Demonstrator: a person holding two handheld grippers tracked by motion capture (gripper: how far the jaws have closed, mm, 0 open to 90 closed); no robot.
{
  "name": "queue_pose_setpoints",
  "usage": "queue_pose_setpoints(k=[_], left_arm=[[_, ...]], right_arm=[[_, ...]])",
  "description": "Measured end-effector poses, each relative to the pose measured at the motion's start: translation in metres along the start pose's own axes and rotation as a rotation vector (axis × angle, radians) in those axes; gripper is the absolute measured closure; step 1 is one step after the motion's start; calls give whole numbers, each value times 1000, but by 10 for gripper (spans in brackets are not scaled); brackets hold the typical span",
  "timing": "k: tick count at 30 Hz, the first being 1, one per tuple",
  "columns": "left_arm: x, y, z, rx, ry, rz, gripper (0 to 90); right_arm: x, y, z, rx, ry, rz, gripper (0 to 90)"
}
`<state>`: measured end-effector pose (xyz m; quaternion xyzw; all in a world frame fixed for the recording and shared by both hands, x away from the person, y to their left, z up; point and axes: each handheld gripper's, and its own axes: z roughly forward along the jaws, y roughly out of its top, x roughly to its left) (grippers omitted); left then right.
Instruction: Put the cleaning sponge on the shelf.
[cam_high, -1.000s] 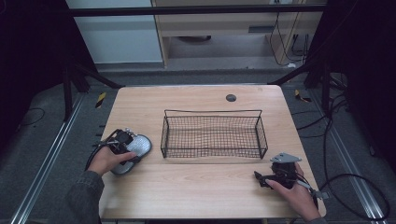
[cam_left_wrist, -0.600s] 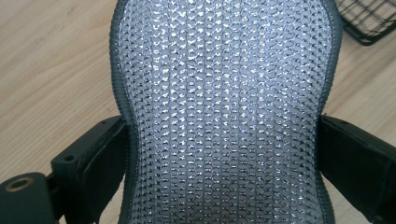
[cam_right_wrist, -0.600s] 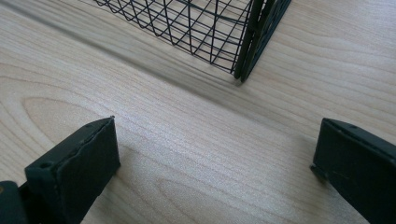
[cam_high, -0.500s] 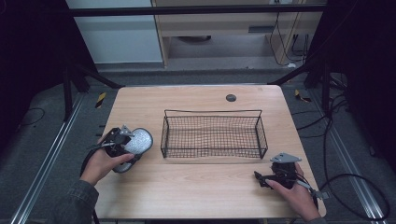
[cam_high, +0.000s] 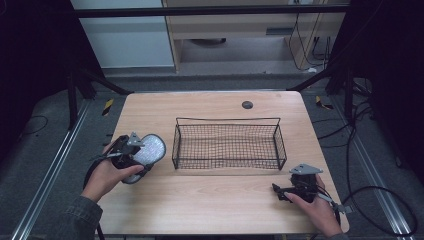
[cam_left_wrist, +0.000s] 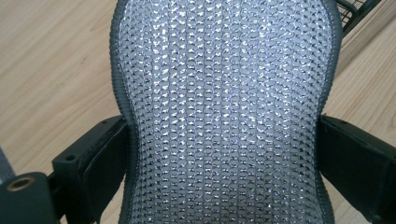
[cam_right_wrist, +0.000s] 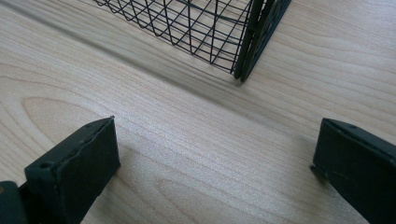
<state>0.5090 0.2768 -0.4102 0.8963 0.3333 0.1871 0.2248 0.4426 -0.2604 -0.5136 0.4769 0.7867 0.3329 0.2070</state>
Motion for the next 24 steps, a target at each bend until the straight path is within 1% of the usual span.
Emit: queue_pose_setpoints(k=[1, 2, 5, 6, 8, 9, 13, 15, 16, 17, 20, 24], left_arm=[[1, 2, -5, -12, 4, 2, 56], [1, 2, -5, -12, 4, 2, 56], [2, 6, -12, -38, -1, 1, 56], [3, 8, -14, -36, -2, 10, 57], [5, 11, -16, -38, -5, 10, 57], [6, 13, -18, -35, -5, 18, 58], [7, 23, -25, -36, 14, 36, 59], [7, 28, -30, -43, 22, 46, 58], [6, 33, -34, -53, 23, 52, 59], [6, 33, -34, -53, 23, 52, 59], [5, 40, -39, -55, 29, 71, 59], [4, 46, -45, -78, 23, 74, 59]], right_arm=[[0, 0, 0, 0, 0, 0, 5], [0, 0, 0, 0, 0, 0, 5], [0, 0, 0, 0, 0, 0, 5], [0, 0, 0, 0, 0, 0, 5], [0, 0, 0, 0, 0, 0, 5], [0, 0, 0, 0, 0, 0, 5], [0, 0, 0, 0, 0, 0, 5], [0, 0, 0, 0, 0, 0, 5], [0, 0, 0, 0, 0, 0, 4], [0, 0, 0, 0, 0, 0, 5], [0, 0, 0, 0, 0, 0, 4], [0, 0, 0, 0, 1, 1, 4]])
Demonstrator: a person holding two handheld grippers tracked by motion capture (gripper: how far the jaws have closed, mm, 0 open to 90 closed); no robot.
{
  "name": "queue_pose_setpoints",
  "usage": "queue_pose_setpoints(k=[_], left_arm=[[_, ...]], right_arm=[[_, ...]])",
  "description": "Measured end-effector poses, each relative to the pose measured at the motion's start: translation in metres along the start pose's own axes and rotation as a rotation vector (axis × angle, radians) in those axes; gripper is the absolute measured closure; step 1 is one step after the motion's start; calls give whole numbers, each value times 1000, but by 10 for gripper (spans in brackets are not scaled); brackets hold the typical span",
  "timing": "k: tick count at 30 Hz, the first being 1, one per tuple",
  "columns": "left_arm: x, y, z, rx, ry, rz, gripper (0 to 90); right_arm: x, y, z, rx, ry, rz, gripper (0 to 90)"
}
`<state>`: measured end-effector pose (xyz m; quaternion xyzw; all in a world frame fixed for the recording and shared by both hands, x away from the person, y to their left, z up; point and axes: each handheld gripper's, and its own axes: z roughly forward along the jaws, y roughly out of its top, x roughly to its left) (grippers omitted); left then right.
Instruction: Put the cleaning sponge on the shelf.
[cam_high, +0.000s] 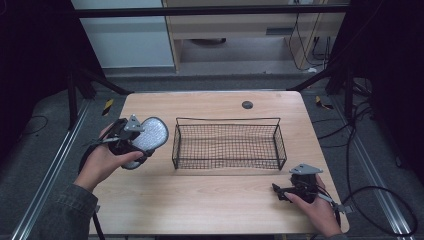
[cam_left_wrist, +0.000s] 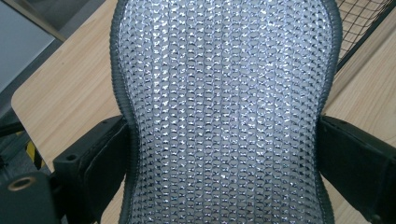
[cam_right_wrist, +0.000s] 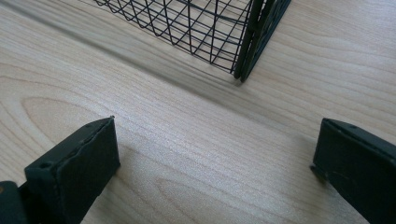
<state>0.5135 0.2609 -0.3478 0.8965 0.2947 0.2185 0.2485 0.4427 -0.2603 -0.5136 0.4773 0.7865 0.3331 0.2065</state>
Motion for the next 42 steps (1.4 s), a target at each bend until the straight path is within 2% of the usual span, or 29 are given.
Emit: queue_pose_setpoints(k=[8, 16, 18, 25, 34, 37, 42], left_arm=[[-2, 9, 0, -7, -4, 27, 59], [0, 16, 1, -8, -3, 34, 59], [2, 21, 2, 3, -2, 48, 59], [4, 41, 3, -23, 0, 66, 60], [4, 54, 8, -25, 6, 84, 59], [4, 60, 13, -27, 7, 83, 60], [1, 73, 22, -17, 5, 112, 59]], right_arm=[[0, 1, 1, -3, 3, -4, 4], [0, 1, 1, -3, 2, -1, 4], [0, 1, 1, -4, 3, -3, 4], [0, 1, 1, -4, 2, -3, 4], [0, 1, 1, -4, 2, -3, 4], [0, 1, 1, -4, 2, -2, 4], [0, 1, 1, -4, 1, -3, 4]])
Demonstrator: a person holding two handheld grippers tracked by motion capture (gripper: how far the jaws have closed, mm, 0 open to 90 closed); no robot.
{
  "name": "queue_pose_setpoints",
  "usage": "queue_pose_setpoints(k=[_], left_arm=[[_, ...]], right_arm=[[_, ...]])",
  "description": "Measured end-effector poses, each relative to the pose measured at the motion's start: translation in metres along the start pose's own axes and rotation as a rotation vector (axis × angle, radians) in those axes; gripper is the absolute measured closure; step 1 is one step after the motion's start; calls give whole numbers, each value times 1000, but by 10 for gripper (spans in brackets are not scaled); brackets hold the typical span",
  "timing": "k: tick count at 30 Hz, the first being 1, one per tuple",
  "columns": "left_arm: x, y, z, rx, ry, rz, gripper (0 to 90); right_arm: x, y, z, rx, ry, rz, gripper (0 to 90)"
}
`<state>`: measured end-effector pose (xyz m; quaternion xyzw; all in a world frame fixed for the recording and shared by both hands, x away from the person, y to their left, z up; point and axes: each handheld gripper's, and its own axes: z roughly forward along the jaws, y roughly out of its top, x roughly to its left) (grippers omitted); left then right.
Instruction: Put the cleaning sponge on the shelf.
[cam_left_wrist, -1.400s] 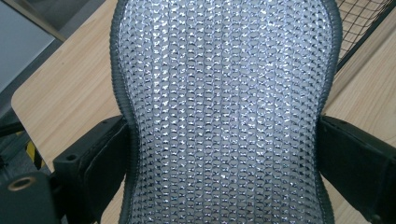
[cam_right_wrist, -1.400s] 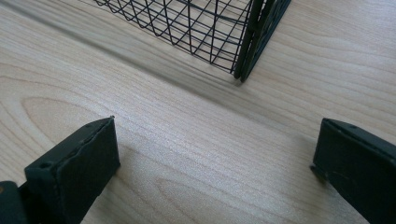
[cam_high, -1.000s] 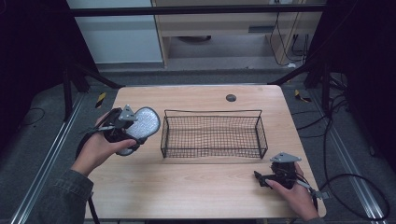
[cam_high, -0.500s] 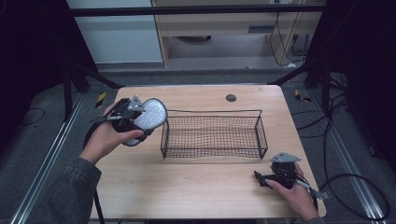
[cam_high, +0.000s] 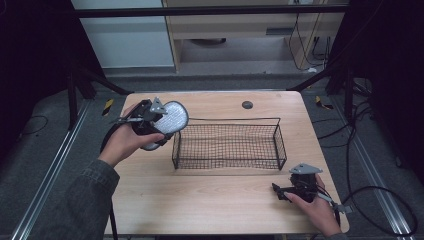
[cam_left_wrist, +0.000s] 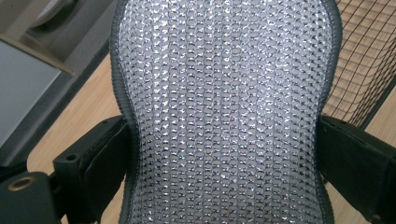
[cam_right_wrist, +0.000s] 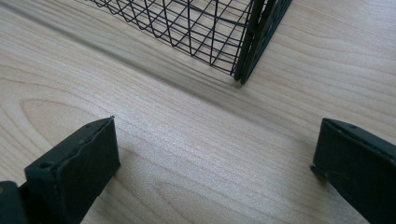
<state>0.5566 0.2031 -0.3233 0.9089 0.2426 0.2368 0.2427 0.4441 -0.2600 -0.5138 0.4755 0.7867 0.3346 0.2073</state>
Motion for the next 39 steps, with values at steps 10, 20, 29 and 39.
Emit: queue_pose_setpoints(k=[10, 20, 29, 39], left_arm=[[-6, 33, 17, -38, -43, 36, 60], [-12, 58, 40, -45, -67, 79, 62], [-13, 75, 41, -57, -83, 112, 68], [-17, 81, 49, -31, -110, 150, 68]], right_arm=[[0, 0, 0, 2, 1, 3, 4], [0, 0, 0, 0, 2, 2, 4], [-1, 0, 1, 1, -1, -13, 4], [-1, 0, 1, 1, -1, -13, 5]])
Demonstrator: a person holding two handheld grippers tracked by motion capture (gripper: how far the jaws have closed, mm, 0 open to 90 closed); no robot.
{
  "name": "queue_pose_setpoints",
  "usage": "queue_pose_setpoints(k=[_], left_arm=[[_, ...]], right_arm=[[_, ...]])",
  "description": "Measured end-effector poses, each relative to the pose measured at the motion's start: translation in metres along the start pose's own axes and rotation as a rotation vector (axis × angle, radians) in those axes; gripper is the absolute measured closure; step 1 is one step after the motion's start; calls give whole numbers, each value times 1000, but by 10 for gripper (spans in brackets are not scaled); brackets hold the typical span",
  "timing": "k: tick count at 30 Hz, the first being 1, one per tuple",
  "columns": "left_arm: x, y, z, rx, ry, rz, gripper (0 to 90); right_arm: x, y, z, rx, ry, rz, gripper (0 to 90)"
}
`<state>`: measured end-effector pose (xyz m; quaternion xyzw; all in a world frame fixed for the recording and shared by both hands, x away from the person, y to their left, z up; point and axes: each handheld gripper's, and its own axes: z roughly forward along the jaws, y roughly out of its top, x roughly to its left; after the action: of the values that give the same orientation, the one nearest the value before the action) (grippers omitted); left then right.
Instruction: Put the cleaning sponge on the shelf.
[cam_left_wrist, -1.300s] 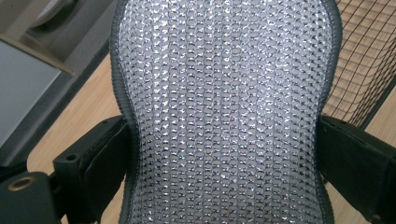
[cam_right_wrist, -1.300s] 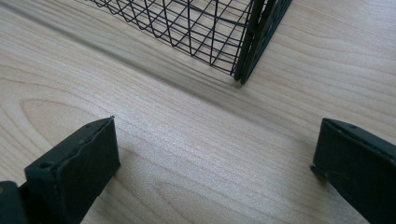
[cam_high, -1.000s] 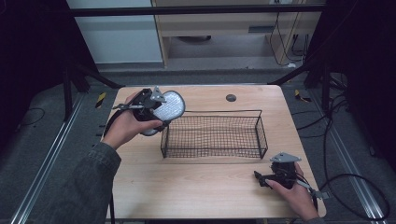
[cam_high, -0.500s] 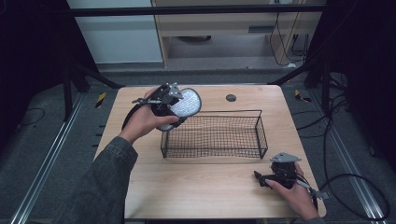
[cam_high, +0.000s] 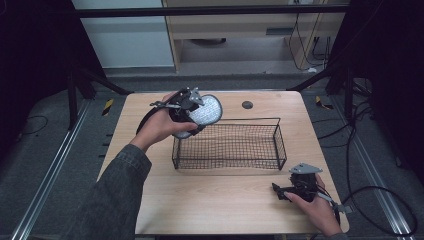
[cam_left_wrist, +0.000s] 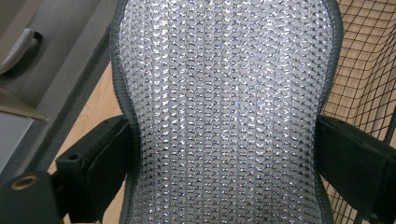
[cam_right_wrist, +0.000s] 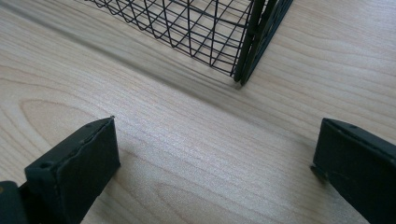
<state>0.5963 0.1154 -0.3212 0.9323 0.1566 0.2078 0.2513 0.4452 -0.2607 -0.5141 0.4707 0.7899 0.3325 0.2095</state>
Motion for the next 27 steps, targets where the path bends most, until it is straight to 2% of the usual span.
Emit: queue_pose_setpoints(k=[6, 11, 16, 27], left_arm=[[-4, 2, 7, 18, -11, 23, 71], [-11, 2, 12, 43, -25, 69, 76], [-16, 0, 19, 56, -37, 71, 79], [-25, -2, 28, 38, -51, 84, 79]], right_arm=[[0, 0, 0, 0, 0, -1, 4], [0, 0, 0, 0, 0, -1, 5], [0, 0, 0, 3, 2, 7, 5], [0, 0, 0, 3, 3, 7, 6]])
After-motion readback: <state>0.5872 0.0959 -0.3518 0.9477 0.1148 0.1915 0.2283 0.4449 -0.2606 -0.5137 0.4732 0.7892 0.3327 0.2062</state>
